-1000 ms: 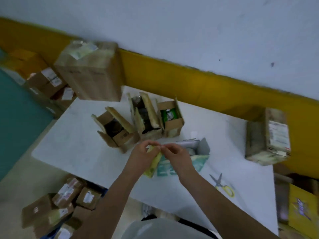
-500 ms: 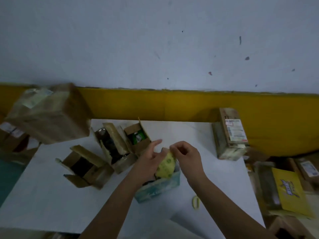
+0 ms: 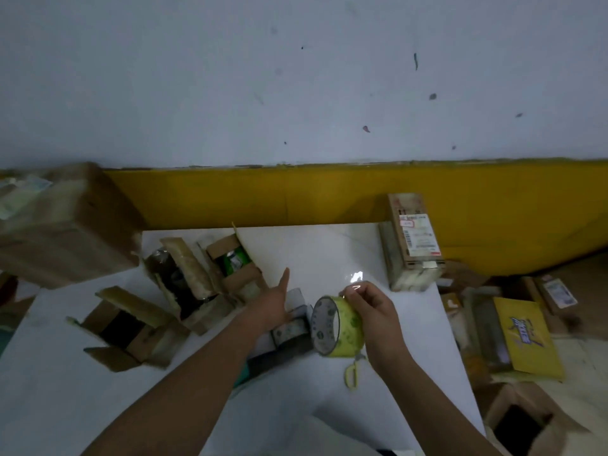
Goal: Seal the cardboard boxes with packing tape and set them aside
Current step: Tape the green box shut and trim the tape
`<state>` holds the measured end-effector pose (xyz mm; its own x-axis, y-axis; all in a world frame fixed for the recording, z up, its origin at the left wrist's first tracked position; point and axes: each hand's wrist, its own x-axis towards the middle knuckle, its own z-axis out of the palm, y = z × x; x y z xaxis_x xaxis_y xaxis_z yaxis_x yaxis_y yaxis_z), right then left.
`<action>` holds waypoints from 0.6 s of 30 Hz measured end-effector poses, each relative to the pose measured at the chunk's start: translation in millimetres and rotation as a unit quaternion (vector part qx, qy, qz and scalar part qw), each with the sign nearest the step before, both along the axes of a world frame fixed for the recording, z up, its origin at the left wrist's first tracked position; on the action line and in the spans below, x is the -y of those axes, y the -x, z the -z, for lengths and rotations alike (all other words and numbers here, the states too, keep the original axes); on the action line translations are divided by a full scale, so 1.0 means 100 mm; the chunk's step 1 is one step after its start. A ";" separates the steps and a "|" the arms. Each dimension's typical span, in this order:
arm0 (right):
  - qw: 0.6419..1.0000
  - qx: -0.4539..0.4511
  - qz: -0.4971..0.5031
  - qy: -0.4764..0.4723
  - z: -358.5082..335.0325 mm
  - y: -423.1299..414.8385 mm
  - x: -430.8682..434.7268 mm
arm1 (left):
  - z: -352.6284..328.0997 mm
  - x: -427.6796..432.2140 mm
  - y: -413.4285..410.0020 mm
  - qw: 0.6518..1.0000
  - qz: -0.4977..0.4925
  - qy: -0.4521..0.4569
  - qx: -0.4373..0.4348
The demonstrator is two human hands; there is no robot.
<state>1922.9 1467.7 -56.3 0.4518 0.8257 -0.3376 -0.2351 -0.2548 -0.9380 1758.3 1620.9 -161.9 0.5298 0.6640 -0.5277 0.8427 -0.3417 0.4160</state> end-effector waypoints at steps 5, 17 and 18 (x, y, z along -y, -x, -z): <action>0.994 -0.103 0.019 0.032 0.08 0.04 0.14 | 0.14 -0.07 -0.06 0.993 -0.048 0.091 0.053; 0.951 -0.121 -0.138 0.247 0.12 0.22 0.20 | 0.22 0.70 -0.17 0.694 -0.572 0.284 0.332; 0.948 -0.125 -0.132 0.259 0.12 0.23 0.22 | 0.26 0.81 -0.19 0.651 -0.602 0.311 0.341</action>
<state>1899.5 1445.5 -68.4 0.1046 0.5923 -0.7989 -0.2979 -0.7478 -0.5934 1777.0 1540.3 -188.0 0.0737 0.5853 -0.8075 -0.1100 0.8095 0.5767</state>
